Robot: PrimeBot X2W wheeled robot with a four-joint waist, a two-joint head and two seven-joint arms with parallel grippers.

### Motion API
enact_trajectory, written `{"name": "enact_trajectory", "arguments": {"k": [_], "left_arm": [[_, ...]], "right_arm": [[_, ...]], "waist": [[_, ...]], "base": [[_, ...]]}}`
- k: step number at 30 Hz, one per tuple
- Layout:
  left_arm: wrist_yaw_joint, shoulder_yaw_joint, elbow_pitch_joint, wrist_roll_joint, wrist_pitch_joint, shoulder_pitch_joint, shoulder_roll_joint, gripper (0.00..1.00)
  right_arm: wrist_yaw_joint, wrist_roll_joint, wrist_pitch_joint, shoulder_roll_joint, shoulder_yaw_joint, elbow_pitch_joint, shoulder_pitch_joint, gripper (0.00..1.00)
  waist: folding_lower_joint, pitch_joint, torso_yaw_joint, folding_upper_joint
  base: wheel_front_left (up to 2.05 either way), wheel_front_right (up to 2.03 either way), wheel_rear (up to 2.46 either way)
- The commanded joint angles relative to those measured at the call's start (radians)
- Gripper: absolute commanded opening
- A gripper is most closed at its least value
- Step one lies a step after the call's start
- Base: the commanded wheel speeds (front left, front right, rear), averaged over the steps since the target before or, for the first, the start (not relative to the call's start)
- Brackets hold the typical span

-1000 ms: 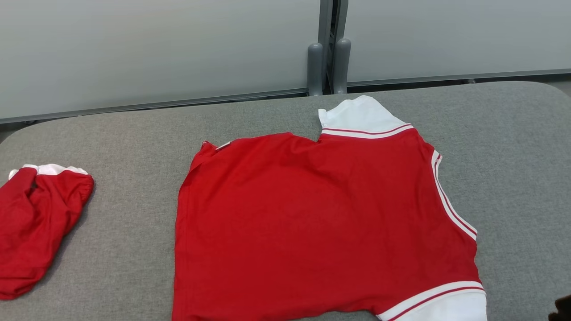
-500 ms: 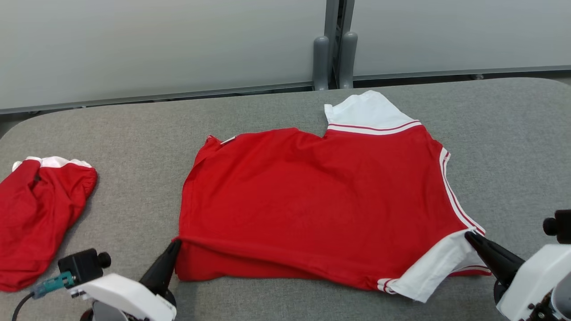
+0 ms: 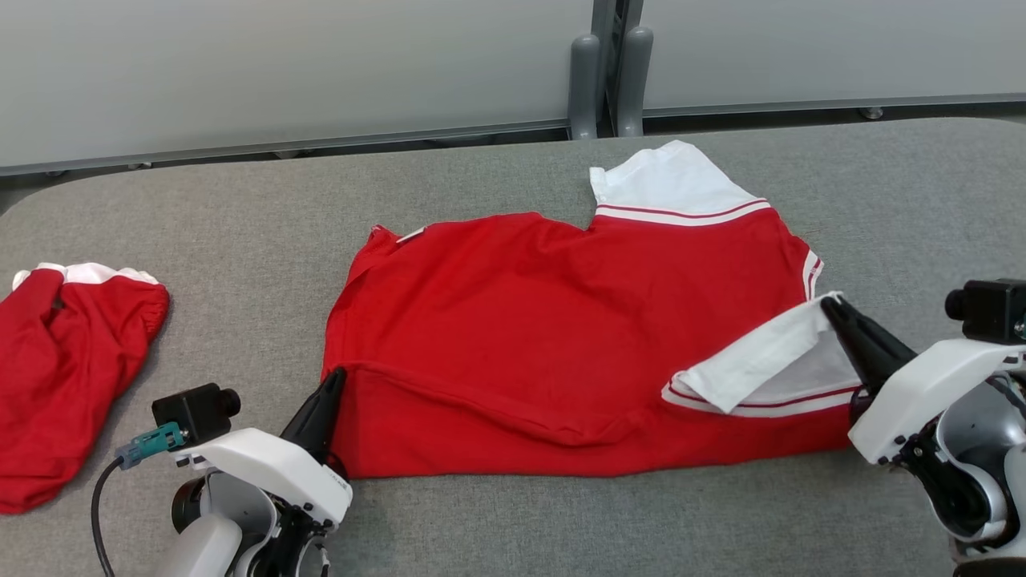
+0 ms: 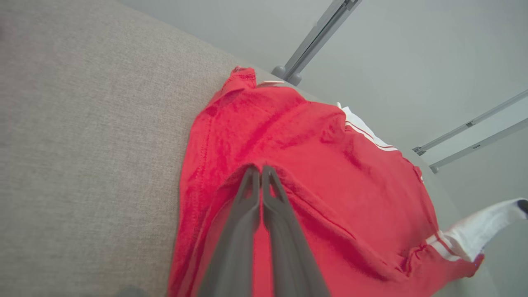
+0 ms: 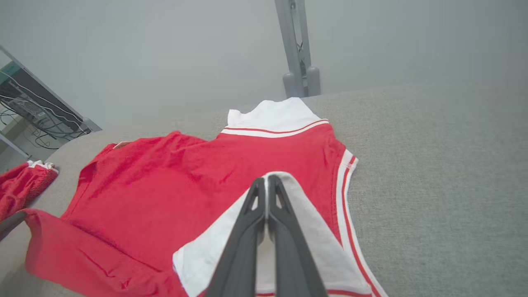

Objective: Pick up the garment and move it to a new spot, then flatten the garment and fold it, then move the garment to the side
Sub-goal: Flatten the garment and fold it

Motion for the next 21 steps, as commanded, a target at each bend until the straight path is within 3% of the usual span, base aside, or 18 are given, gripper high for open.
{"name": "enact_trajectory", "arguments": {"k": [1,12,21], "left_arm": [[-0.008,0.003,0.019,0.009,-0.009,-0.023,0.001,0.00],[-0.007,-0.006,0.112,0.029,-0.025,-0.072,-0.006,0.00],[-0.014,-0.020,0.155,0.025,-0.016,-0.087,-0.021,0.00]], "right_arm": [[0.001,-0.010,-0.033,-0.010,-0.003,0.027,-0.033,0.00],[0.001,-0.071,-0.186,-0.031,0.073,0.246,-0.216,0.00],[0.001,-0.099,-0.252,-0.034,0.145,0.390,-0.321,0.00]], "waist": [[0.0000,0.006,0.001,0.0000],[0.0000,0.040,0.010,0.0000],[0.0000,0.053,0.025,0.0000]], "base": [[0.00,0.00,0.00],[0.00,0.00,0.00],[0.00,0.00,0.00]]}}
